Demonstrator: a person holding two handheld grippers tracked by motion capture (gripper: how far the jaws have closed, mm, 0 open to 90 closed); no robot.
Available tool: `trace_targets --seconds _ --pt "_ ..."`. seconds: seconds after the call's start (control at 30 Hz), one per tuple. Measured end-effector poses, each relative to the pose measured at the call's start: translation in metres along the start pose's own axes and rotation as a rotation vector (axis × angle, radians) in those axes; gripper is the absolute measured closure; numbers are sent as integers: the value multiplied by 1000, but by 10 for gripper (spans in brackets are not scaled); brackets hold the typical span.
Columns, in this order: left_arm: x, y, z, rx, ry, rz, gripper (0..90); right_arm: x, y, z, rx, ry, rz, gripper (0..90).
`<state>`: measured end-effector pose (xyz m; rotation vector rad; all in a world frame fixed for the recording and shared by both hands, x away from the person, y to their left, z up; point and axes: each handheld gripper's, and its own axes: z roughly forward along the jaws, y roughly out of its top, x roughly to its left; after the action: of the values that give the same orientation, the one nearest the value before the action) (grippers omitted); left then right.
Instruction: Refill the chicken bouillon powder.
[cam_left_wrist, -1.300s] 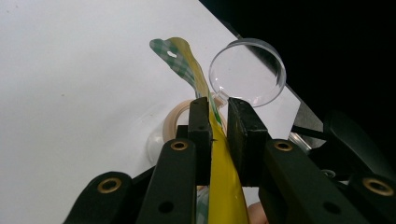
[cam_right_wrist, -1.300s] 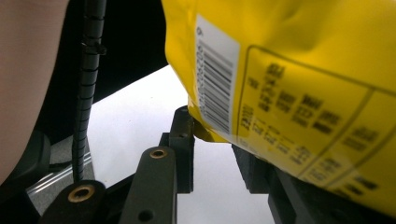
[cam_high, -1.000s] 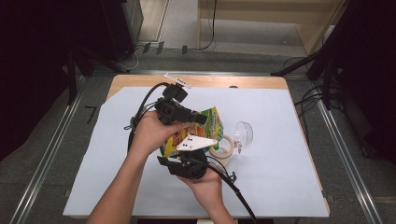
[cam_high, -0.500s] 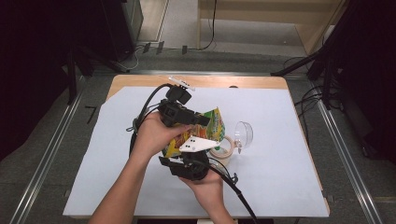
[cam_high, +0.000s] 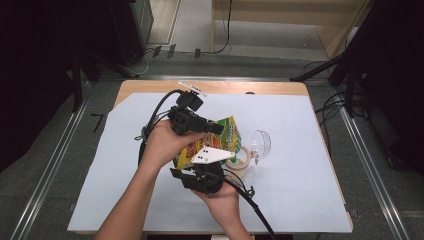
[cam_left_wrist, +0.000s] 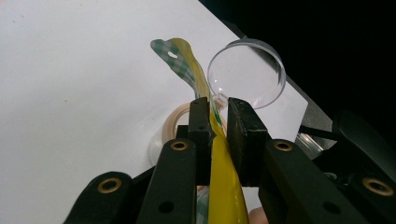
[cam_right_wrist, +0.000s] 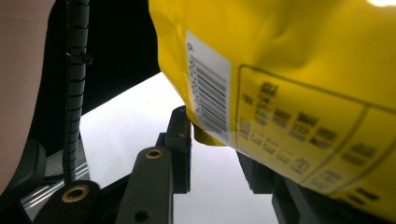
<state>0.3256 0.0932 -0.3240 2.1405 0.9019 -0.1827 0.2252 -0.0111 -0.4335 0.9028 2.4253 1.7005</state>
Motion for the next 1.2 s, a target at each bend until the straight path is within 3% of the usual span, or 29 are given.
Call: trace_targets --seconds 1.2 --pt "2 -1 -1 -2 12 -4 799 2 3 0 7 5 -12 691"
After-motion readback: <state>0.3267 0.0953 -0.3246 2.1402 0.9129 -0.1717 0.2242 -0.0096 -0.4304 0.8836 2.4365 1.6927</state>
